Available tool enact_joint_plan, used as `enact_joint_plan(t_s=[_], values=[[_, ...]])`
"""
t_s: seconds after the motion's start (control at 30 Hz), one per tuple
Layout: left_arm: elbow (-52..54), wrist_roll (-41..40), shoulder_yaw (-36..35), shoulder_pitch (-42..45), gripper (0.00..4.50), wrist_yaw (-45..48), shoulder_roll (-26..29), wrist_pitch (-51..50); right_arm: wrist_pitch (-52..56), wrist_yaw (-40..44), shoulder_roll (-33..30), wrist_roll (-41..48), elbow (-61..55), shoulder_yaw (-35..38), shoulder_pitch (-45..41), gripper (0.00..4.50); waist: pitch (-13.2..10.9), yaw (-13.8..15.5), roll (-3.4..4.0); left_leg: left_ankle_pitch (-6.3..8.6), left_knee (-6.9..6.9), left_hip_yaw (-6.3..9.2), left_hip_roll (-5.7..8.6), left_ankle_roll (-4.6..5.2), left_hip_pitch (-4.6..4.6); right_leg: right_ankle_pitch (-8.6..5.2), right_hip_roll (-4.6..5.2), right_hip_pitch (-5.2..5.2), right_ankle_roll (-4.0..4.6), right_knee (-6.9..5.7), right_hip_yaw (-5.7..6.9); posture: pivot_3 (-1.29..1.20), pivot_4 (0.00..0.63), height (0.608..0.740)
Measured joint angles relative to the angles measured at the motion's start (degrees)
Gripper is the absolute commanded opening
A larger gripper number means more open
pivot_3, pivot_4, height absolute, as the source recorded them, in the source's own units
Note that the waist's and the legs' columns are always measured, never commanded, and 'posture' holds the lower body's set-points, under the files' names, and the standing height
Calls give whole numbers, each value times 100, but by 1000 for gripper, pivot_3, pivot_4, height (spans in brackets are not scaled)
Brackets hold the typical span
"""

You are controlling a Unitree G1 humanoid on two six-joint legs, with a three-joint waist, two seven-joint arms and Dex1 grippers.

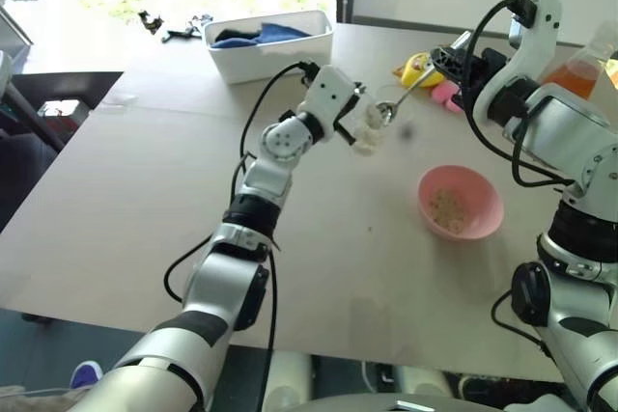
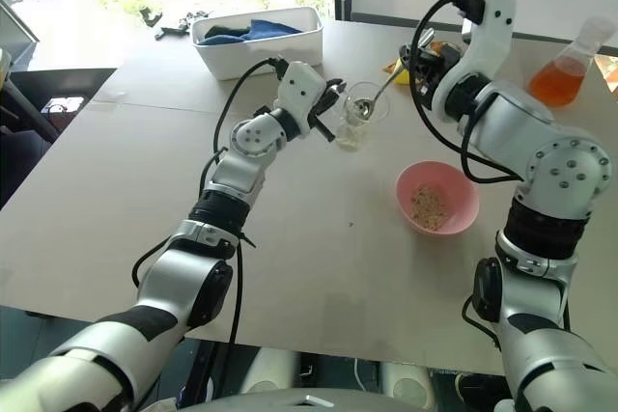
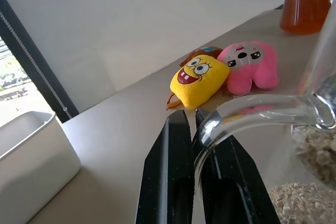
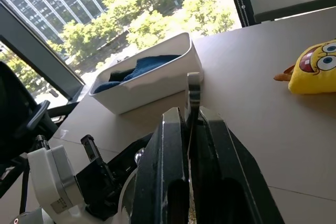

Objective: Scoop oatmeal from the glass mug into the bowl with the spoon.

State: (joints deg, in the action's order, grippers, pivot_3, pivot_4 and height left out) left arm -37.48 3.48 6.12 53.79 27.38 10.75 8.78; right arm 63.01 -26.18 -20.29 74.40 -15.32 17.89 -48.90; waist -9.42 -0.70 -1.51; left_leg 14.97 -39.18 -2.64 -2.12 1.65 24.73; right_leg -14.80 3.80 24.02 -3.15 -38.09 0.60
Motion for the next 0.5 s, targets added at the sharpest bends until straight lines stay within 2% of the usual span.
enact_joint_plan(t_s=[0.5], values=[[-33,15,9,1,15,-100,6,-217,-619,-809,-64,1276,56,286,237,0,0,9,0,0,-1,-1,-1,-1,1,0,2,0,-1,1,0,0,150,740]])
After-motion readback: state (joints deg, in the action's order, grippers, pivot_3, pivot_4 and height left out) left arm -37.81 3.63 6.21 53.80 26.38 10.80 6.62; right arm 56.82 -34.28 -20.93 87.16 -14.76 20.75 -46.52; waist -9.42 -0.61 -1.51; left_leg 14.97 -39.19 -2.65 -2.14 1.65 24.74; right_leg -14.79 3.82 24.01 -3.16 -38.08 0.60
